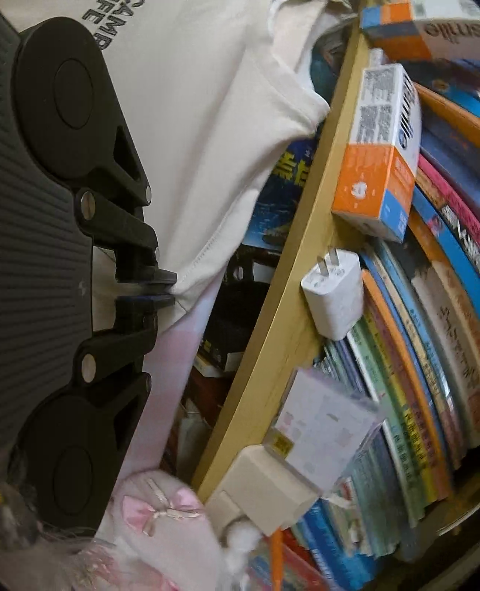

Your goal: Fold clothes

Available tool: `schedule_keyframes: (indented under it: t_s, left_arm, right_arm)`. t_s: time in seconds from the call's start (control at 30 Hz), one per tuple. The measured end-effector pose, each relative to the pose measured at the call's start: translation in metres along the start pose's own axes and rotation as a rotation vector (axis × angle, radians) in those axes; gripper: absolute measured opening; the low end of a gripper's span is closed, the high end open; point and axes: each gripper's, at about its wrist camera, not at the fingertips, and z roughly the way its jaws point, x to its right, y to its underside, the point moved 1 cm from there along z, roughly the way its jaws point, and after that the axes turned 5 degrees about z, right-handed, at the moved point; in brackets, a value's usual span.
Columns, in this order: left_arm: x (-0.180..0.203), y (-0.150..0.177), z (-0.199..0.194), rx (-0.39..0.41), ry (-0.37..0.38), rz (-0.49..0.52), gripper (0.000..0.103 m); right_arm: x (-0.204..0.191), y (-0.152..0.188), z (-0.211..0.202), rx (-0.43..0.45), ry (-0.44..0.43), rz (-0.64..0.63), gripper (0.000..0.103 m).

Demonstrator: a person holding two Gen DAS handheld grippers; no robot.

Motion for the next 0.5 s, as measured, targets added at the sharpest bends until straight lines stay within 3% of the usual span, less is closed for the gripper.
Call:
schedule_keyframes:
  t_s: [0.1, 0.2, 0.3, 0.43, 0.5]
  left_arm:
    - [0.008, -0.006, -0.016, 0.087, 0.021, 0.002, 0.024]
    - [0.02, -0.02, -0.028, 0.181, 0.085, 0.008, 0.03]
    - [0.033, -0.038, -0.01, 0.142, 0.122, 0.012, 0.03]
    - [0.043, -0.051, 0.02, 0.073, 0.137, -0.054, 0.03]
    - [0.044, -0.054, 0.03, 0.056, 0.159, -0.105, 0.022]
  right_arm:
    - [-0.002, 0.004, -0.014, 0.04, 0.003, 0.002, 0.022]
    - [-0.008, 0.012, -0.046, 0.113, -0.053, 0.045, 0.023]
    - [-0.034, 0.03, -0.085, 0.142, -0.15, 0.036, 0.023]
    - [-0.076, 0.065, -0.14, 0.147, -0.242, -0.004, 0.023]
    - [-0.09, 0.084, -0.159, 0.141, -0.256, 0.007, 0.023]
